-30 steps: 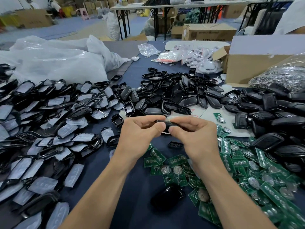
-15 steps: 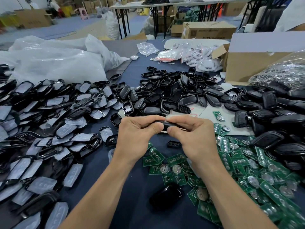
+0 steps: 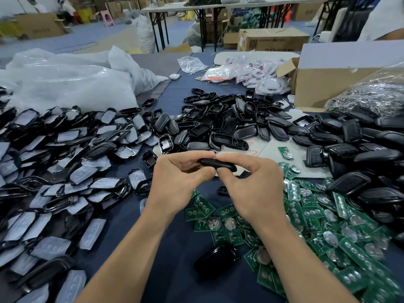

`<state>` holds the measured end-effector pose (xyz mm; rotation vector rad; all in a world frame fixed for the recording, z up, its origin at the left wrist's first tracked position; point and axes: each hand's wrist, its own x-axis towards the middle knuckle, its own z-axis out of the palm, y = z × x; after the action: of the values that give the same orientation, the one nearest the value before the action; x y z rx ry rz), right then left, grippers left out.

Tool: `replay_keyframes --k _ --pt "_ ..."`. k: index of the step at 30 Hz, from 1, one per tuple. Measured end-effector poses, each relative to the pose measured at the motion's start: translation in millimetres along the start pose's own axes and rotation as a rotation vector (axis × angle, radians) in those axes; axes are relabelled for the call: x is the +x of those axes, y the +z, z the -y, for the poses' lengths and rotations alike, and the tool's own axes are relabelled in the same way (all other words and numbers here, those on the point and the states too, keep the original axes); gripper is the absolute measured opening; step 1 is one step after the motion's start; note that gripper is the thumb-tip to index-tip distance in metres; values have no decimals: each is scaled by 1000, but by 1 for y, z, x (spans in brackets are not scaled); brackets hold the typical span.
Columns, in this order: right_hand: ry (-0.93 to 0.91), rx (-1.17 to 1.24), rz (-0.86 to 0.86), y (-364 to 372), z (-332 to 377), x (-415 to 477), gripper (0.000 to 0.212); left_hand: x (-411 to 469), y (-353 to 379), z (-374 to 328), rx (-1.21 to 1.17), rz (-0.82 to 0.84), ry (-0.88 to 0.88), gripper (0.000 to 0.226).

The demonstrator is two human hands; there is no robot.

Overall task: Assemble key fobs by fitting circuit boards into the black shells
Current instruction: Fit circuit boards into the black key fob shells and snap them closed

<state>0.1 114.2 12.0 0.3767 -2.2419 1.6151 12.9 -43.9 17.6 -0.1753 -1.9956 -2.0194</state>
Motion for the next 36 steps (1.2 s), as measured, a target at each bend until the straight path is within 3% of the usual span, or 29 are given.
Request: replay_keyframes --k 5,10,23,26,30,31,35,36 --pt "14 63 -19 1 0 1 30 2 -1 0 -103 -39 -14 44" --pt "42 179 -12 0 -3 4 23 3 -2 -2 -149 -19 -45 30" --pt "78 292 34 0 -5 4 27 1 -4 -3 -131 11 -27 29" --pt "74 181 81 -2 -3 3 20 0 -5 -3 -74 -16 -15 31" --pt "17 -150 146 -3 -1 2 16 -3 -4 3 211 -80 35 44" --pt "66 -99 149 -3 0 2 16 -3 -2 3 179 -108 19 39" --pt "498 482 90 3 9 1 8 -3 11 1 -157 -92 -192 14" --pt "574 573 87 6 10 0 6 -4 15 1 -177 -74 -229 18"
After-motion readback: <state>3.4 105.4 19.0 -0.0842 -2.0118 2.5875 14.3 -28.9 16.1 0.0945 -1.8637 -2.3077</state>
